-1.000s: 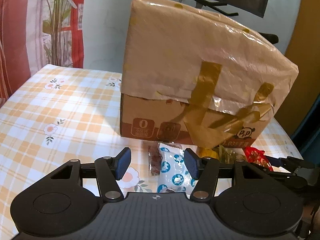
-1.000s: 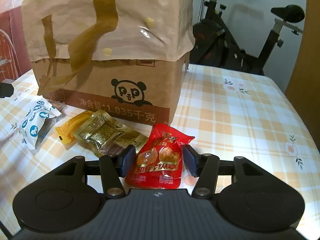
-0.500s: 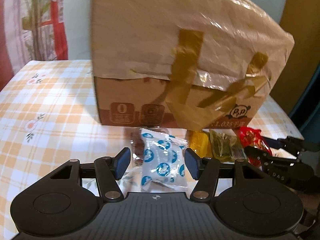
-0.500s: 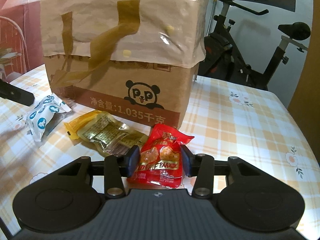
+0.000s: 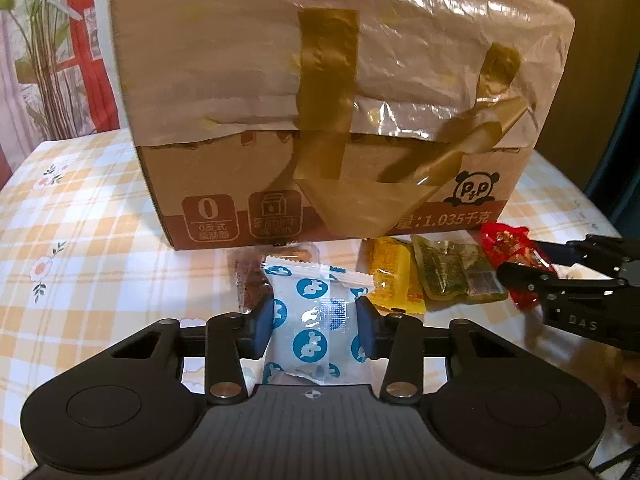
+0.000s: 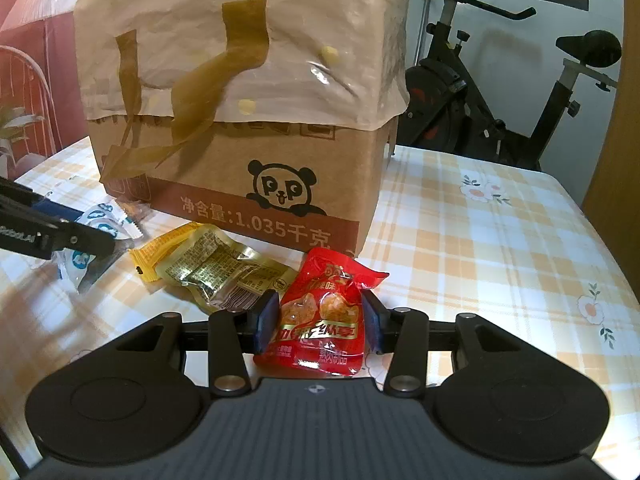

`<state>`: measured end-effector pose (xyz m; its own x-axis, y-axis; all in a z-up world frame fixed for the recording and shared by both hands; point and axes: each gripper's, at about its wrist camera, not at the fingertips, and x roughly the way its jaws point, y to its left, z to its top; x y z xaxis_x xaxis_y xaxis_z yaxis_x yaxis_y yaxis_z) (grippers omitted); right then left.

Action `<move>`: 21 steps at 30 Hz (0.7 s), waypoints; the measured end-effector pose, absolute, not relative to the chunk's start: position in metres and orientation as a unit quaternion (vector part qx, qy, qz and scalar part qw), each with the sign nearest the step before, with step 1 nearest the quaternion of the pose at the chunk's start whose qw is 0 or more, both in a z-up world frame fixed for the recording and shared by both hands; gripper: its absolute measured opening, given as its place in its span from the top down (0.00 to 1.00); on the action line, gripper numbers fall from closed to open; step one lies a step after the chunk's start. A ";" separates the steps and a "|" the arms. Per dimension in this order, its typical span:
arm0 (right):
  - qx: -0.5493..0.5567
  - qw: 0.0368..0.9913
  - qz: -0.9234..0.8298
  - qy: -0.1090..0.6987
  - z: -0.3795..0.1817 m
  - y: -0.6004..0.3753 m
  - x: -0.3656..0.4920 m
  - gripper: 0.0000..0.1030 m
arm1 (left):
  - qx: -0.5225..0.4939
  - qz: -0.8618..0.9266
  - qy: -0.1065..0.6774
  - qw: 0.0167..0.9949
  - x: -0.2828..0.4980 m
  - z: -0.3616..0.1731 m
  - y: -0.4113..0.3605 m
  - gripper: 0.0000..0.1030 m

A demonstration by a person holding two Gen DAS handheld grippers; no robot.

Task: Organize snacks
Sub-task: 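Grasp the white-and-blue packet with the left tool while the right grasps the red bag, then lift both snacks over the box and open both tools to release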

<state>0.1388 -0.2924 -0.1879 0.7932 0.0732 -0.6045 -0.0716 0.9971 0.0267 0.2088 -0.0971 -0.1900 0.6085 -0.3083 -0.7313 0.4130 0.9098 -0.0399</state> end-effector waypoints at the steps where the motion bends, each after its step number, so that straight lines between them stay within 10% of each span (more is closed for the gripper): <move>1: 0.002 0.947 0.039 0.319 -0.188 -0.293 0.139 0.55 | 0.063 -0.201 0.392 0.895 0.207 -0.189 -0.095 0.56; 21: 0.010 0.955 0.018 0.297 -0.176 -0.297 0.123 0.74 | 0.022 -0.195 0.364 0.910 0.190 -0.166 -0.069 0.56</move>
<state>0.1227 -0.2970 -0.1765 0.8229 0.0398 -0.5667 -0.0275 0.9992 0.0302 0.1902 -0.0690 -0.1658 0.6587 -0.3386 -0.6719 0.3710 0.9231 -0.1014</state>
